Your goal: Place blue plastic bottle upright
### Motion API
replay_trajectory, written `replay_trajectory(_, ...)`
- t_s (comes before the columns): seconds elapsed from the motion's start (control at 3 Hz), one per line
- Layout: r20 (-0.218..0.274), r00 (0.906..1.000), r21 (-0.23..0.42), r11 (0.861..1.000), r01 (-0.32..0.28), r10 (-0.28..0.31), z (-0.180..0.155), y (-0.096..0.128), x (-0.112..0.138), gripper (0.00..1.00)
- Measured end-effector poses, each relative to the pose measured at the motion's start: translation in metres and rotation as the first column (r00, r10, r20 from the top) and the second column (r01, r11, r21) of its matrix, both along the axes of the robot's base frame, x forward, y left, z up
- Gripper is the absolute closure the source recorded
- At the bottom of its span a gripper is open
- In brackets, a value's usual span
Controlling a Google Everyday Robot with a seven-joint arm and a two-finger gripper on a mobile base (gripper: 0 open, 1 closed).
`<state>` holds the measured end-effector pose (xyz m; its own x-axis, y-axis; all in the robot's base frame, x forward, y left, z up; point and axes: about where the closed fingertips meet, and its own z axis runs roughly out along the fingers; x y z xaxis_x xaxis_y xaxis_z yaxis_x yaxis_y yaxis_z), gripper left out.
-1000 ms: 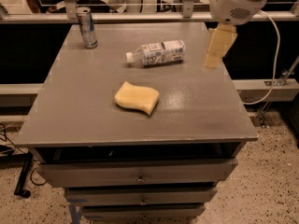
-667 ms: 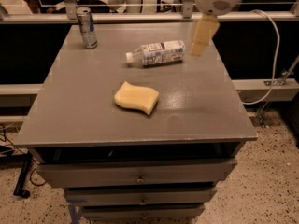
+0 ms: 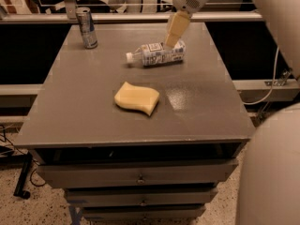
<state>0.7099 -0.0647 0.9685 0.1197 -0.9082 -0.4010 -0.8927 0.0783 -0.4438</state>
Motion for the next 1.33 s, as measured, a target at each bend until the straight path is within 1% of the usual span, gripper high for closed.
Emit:
replay_trajectory(0.33,-0.071,0.9974,0.039,0.999,0.011,-0.008,-0.027,0.019,0.029,0.00)
replay_trajectory(0.67,-0.145,0.9889,0.025,0.999,0.036,-0.031,-0.060,0.030,0.046,0.00)
replay_trajectory(1.0,-0.178,0.9830,-0.036,0.999,0.041,-0.047,-0.082,0.037,0.054,0.00)
replay_trajectory(1.33,-0.190,0.9800,-0.125,0.992,0.036,-0.060,-0.096,0.040,0.056,0.18)
